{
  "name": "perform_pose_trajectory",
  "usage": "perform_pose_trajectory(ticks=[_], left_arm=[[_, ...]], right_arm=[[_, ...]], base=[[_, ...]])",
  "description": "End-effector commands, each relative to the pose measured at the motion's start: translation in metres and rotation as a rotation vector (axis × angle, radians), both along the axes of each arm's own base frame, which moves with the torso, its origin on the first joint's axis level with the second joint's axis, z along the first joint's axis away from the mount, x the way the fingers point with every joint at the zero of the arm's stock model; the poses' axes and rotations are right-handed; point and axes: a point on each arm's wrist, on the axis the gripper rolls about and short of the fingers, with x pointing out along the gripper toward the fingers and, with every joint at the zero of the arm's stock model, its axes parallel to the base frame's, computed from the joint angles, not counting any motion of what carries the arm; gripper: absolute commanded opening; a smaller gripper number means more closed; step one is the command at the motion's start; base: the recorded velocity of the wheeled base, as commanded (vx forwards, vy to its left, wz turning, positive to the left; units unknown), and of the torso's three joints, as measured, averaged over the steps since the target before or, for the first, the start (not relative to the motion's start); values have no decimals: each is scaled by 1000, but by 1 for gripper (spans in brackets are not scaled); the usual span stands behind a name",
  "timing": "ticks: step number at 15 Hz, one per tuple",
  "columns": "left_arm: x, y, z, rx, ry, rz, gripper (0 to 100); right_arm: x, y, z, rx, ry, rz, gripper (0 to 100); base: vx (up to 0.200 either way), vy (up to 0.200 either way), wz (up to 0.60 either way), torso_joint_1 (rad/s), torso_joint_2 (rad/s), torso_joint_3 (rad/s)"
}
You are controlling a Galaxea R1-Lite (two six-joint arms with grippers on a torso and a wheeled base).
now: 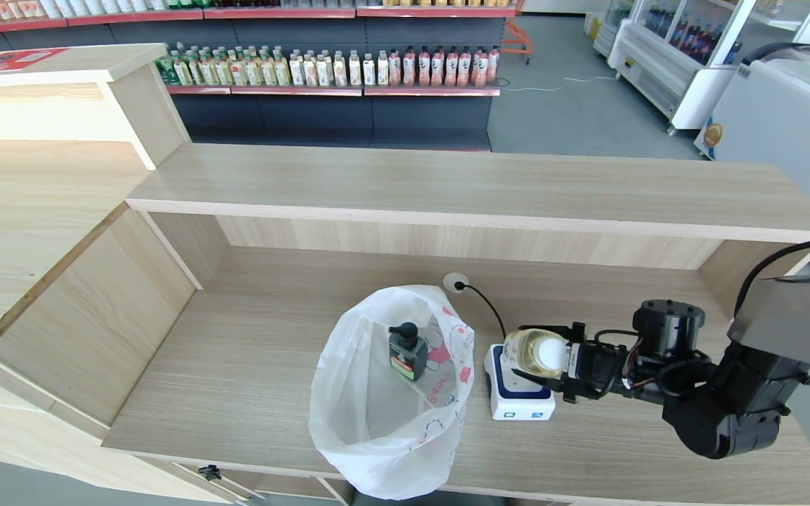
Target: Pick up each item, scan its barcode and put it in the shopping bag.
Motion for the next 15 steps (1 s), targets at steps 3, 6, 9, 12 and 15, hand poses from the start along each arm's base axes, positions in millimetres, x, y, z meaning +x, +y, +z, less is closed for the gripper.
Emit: perform_pose_trajectory(ticks=[3, 6, 9, 12, 15], left_arm=[[0, 0, 0, 0, 0, 0, 100], [0, 0, 0, 0, 0, 0, 100], [0, 0, 0, 0, 0, 0, 100], [0, 0, 0, 0, 0, 0, 100], [0, 0, 0, 0, 0, 0, 100]], right_arm=[[0, 0, -6, -6, 18, 0, 0], [1, 0, -8, -5, 11, -2, 0], [3, 1, -10, 5, -17, -7, 0], [2, 0, -10, 9, -12, -8, 0], [0, 0, -3, 66, -7, -21, 0]], base=[[0, 0, 0, 0, 0, 0], [0, 0, 0, 0, 0, 0], [0, 0, 0, 0, 0, 0], [0, 0, 0, 0, 0, 0], [0, 0, 0, 0, 0, 0]])
